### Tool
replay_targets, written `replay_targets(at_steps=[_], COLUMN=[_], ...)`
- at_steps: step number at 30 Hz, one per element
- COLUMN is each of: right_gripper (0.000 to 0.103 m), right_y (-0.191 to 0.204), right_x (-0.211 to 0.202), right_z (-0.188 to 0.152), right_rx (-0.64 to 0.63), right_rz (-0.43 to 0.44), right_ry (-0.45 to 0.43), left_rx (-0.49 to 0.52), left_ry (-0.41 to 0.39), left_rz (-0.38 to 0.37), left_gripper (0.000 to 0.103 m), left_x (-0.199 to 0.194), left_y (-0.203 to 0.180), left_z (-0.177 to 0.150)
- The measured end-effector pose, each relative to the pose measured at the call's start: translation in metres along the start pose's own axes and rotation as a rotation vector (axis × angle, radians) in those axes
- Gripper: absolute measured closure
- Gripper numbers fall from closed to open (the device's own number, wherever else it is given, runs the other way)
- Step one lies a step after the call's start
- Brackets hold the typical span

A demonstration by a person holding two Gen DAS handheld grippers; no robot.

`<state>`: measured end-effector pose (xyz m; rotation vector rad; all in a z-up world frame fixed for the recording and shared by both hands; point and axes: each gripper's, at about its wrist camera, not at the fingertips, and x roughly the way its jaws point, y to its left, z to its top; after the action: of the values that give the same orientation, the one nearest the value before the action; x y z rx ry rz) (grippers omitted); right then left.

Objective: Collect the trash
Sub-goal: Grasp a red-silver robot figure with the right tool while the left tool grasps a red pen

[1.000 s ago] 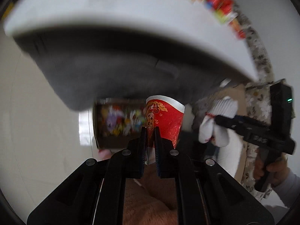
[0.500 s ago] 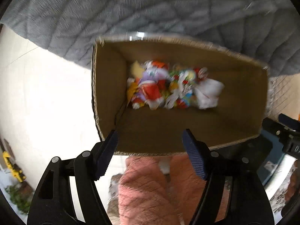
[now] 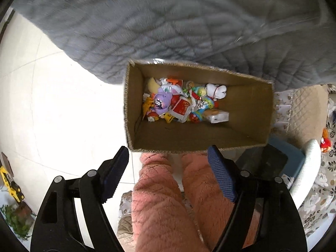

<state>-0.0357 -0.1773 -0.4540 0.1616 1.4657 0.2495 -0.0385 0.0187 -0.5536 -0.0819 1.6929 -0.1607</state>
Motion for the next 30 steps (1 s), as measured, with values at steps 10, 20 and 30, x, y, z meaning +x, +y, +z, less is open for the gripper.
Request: replay_targets(at_steps=[10, 20, 30], right_gripper=[0.007, 0.039, 0.075], right_y=[0.093, 0.102, 0.084], right_x=[-0.145, -0.072, -0.113], right_z=[0.160, 0.317, 0.268], right_rx=[-0.238, -0.215, -0.213], right_rz=[0.011, -0.224, -0.063], right_ry=[-0.474, -0.314, -0.361], left_rx=[-0.081, -0.313, -0.280], left_ry=[-0.076, -0.092, -0.166], left_rz=[-0.036, -0.123, -0.140], left_gripper=[0.027, 0.027, 0.027], left_x=[-0.076, -0.094, -0.131], left_y=[0.040, 0.083, 0.079], left_z=[-0.050, -0.099, -0.087])
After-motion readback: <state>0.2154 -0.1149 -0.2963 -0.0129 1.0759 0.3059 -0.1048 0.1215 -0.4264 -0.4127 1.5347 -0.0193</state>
